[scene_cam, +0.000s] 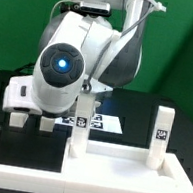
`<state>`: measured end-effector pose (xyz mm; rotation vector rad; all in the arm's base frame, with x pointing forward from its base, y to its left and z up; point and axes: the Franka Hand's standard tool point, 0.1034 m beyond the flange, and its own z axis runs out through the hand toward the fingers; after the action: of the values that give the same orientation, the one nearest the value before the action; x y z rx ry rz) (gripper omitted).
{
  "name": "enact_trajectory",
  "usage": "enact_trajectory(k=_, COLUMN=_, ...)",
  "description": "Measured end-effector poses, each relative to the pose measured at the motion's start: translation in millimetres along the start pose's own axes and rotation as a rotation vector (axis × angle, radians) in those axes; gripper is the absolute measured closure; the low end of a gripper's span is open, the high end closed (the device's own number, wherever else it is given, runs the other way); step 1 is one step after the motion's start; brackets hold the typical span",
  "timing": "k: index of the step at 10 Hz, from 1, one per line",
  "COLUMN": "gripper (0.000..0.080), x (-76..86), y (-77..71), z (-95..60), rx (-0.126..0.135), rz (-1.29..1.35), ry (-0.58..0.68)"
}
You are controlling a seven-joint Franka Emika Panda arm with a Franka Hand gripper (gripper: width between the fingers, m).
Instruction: Assemble desk
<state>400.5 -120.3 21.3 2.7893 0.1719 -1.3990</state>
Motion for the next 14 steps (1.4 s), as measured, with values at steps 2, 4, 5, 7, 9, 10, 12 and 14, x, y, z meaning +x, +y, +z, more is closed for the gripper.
enact_trajectory(k=2, gripper=0.0151, x=3.0, y=-0.3, z=3.5, rx=-0.003, rz=-0.002, ry=-0.002)
enact_trajectory(k=4, gripper=0.0151, x=5.5, y=-0.3, z=7.2, rx=-0.006, rz=-0.002, ry=-0.005)
enact_trajectory(k=5, gripper=0.0151, x=6.4, y=-0.4, z=9.9, rx=-0.007, rz=0.000, ry=-0.012)
enact_trajectory(k=7, gripper=0.0151, x=6.5, y=-0.1, z=10.3, rx=-0.007, rz=0.001, ry=-0.012)
enact_trajectory(k=9, gripper=0.0422, x=6.4, y=0.2, z=10.5, rx=-0.006, rz=0.001, ry=-0.012)
enact_trajectory(k=10, gripper=0.0511, x=6.4, y=0.3, z=10.6, rx=-0.006, rz=0.001, ry=-0.012)
enact_trajectory(k=12, gripper=0.0511, x=6.3, y=0.5, z=10.7, rx=-0.005, rz=0.002, ry=-0.012)
enact_trajectory(k=14, gripper=0.0511, x=6.3, y=0.6, z=10.7, rx=-0.005, rz=0.002, ry=-0.012)
